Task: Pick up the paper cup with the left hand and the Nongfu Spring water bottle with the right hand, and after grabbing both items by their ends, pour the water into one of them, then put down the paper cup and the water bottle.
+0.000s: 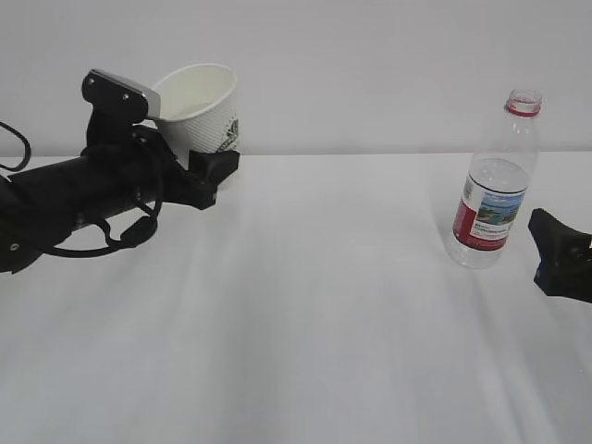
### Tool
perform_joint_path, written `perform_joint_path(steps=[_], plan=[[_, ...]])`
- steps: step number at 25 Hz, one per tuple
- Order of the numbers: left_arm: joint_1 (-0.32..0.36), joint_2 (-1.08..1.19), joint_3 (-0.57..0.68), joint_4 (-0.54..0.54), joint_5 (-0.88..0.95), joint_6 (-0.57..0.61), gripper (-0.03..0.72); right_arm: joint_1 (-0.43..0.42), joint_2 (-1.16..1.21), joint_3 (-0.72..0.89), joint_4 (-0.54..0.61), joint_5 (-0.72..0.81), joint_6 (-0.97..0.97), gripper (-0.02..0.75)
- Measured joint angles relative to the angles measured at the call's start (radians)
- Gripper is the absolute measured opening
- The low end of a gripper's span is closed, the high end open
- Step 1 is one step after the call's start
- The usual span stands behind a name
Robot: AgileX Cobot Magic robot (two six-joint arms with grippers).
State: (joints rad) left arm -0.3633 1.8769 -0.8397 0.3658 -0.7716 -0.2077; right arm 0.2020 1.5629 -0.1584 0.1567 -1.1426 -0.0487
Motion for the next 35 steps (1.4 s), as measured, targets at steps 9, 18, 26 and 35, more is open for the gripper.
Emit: perform_joint_path(steps=[9,18,26,35], plan=[[0.126,0.000,0.000,-0.017,0.002,0.000,0.498,0.000,0.000,0.000,0.000,0.000,0.000,0.589],[0.256,0.000,0.000,-0.049,0.004,0.000,0.498,0.000,0.000,0.000,0.000,0.000,0.000,0.589],[0.339,0.000,0.000,-0.128,0.006,0.000,0.498,0.000,0.000,0.000,-0.002,0.000,0.000,0.589],[0.345,0.056,0.000,-0.147,0.010,0.000,0.498,0.000,0.000,0.000,-0.002,0.000,0.000,0.589]])
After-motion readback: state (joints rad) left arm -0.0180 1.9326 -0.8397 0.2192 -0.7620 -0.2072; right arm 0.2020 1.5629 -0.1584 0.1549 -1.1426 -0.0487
